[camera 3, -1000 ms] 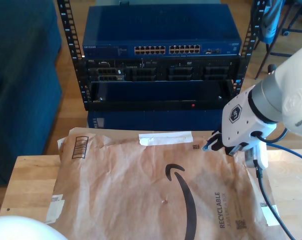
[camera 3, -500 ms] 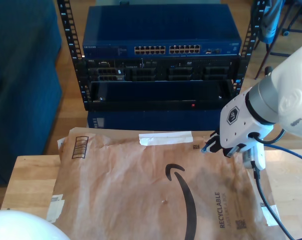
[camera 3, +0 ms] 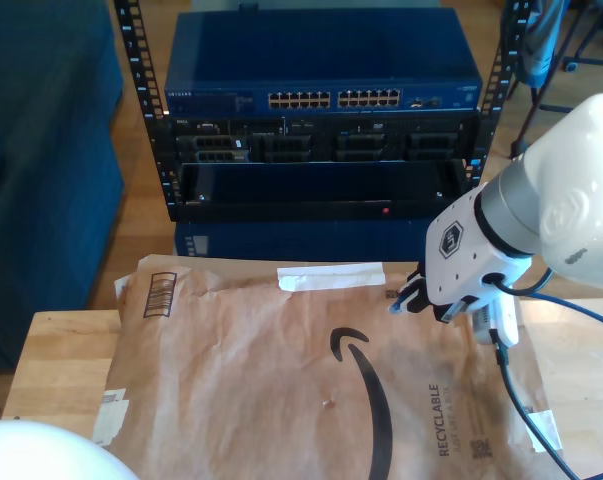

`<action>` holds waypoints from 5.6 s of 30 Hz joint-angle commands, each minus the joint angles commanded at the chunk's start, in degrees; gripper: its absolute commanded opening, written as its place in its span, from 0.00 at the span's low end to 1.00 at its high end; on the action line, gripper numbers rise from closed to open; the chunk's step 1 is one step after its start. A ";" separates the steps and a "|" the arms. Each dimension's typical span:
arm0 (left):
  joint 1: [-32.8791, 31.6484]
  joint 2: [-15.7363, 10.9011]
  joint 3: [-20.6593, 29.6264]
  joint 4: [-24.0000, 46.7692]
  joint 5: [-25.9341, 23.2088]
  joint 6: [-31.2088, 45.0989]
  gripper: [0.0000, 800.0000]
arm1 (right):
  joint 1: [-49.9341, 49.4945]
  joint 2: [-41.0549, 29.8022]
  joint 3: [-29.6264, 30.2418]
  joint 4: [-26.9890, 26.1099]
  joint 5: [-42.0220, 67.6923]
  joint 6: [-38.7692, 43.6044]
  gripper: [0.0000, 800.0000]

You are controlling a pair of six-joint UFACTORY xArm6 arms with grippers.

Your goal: Grab the cable and plug it in

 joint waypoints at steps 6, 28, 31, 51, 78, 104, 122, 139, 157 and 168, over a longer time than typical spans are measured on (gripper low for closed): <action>0.00 0.00 0.00 0.00 0.00 0.00 1.00 | 1.23 0.26 1.41 0.35 -0.88 0.26 0.00; 0.00 0.00 0.00 0.00 0.00 0.00 1.00 | 7.56 10.99 -3.16 -5.98 -21.45 2.90 0.00; 0.00 0.00 0.00 0.00 0.09 0.00 1.00 | 7.65 10.55 -3.96 -9.93 -22.95 3.08 0.00; 0.00 0.00 0.00 0.00 0.09 0.00 1.00 | 10.90 12.75 -4.31 -19.78 -38.86 2.73 0.00; 0.00 0.00 0.00 0.00 0.09 0.00 1.00 | 13.19 12.92 5.63 -26.37 -69.98 3.08 0.00; 0.00 0.00 0.00 0.00 0.09 0.00 1.00 | 11.34 21.10 10.55 -26.29 -102.42 2.73 0.00; 0.00 0.00 0.00 0.00 0.09 0.00 1.00 | 14.33 39.91 -2.02 -6.51 -125.71 -9.85 0.00; 0.00 0.00 0.00 0.00 0.09 0.00 1.00 | 16.70 44.57 -4.66 4.31 -130.55 -12.22 0.00; 0.00 0.09 -0.09 0.00 0.18 0.09 1.00 | 17.58 49.49 -9.67 8.79 -131.96 -12.22 0.00; 0.00 0.09 -0.09 0.00 0.18 0.00 1.00 | 17.67 56.53 -18.81 15.12 -130.99 -17.49 0.00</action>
